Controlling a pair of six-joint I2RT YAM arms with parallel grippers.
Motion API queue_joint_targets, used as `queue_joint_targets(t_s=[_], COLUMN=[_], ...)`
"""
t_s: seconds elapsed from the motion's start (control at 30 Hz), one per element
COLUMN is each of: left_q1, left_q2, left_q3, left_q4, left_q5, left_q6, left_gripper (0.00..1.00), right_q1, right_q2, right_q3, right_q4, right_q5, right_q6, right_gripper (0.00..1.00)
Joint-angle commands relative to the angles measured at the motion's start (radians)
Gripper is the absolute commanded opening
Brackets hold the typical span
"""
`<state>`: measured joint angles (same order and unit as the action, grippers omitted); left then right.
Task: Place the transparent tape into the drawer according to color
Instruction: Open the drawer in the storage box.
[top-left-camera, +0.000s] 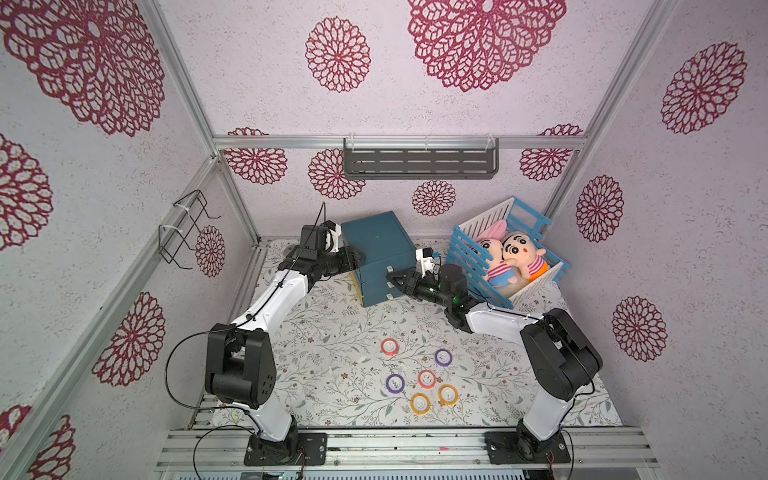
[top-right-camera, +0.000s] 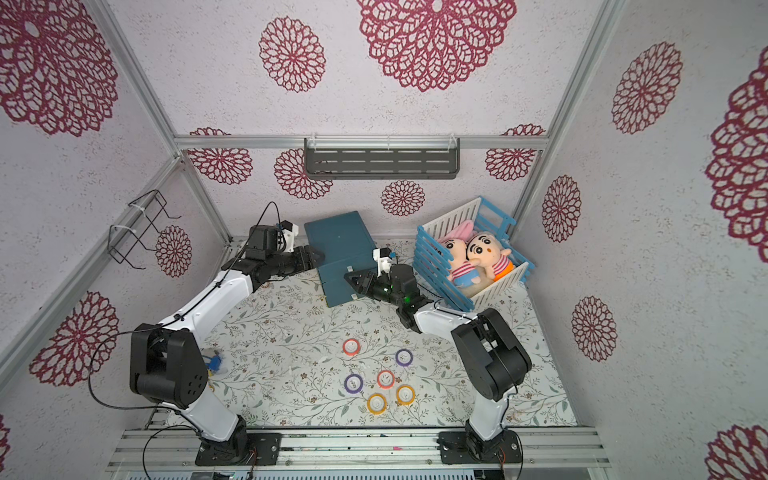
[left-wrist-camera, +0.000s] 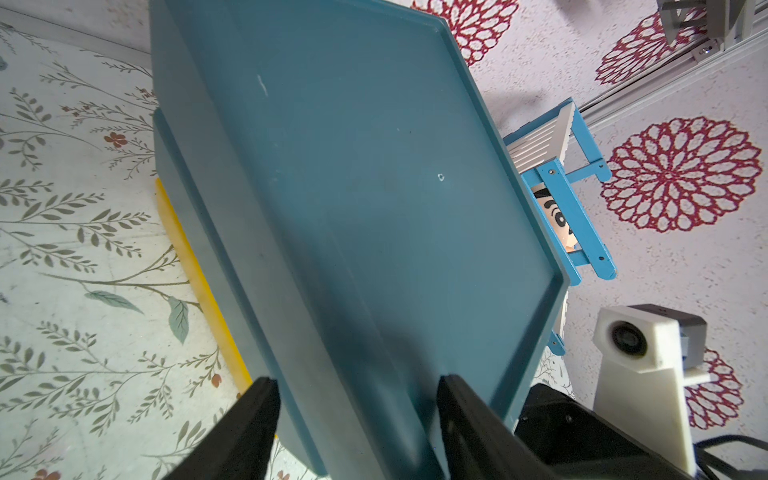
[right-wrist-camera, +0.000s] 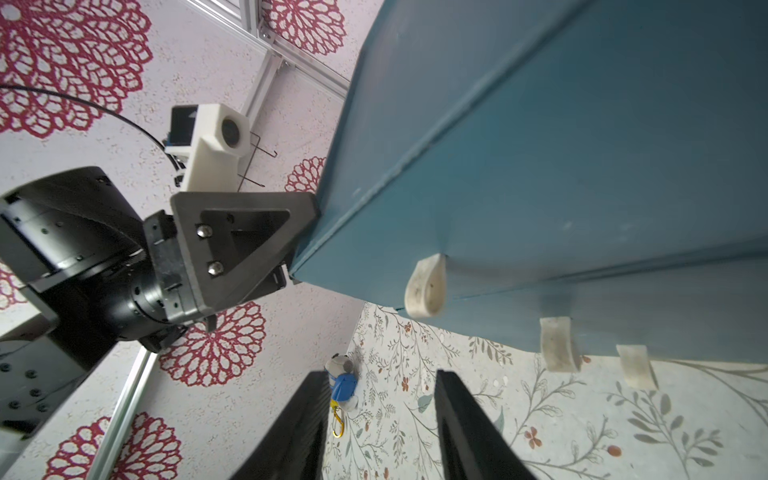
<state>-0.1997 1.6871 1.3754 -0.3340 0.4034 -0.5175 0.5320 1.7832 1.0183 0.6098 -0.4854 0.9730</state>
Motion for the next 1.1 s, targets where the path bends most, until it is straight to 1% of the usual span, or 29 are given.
queue_joint_targets(t_s=[0.0,0.27,0.4,0.73,1.07], left_q1=[0.006,0.007,0.008,0.009,0.009], left_q2=[0.003,0.002,-0.003,-0.001,-0.003], left_q3=[0.024,0.024,0.021,0.02,0.017], left_q4=[0.006,0.002,-0.001,0.001,0.001], left_q5=[0.009,0.008,0.005,0.011,0.015], left_q6=[0.007,0.01,0.013,0.013,0.014], left_gripper=[0.67,0.67,0.67,0.66,0.66], right_q1=[0.003,0.002,-0.001,-0.014,-0.02], right_q2=[0.006,0.034,0.053,0.081,0.102], right_q3=[0.041,0.06,0.063,0.081,0.109], right_q4=[0.062,0.076,0.099,0.121,0.125], right_q5=[0.032,0.072,0.08,0.105,0.102], right_q6=[0.048,0.109,0.139,0.172,0.191], right_gripper=[0.45,0.4,0.39,0.35,0.34])
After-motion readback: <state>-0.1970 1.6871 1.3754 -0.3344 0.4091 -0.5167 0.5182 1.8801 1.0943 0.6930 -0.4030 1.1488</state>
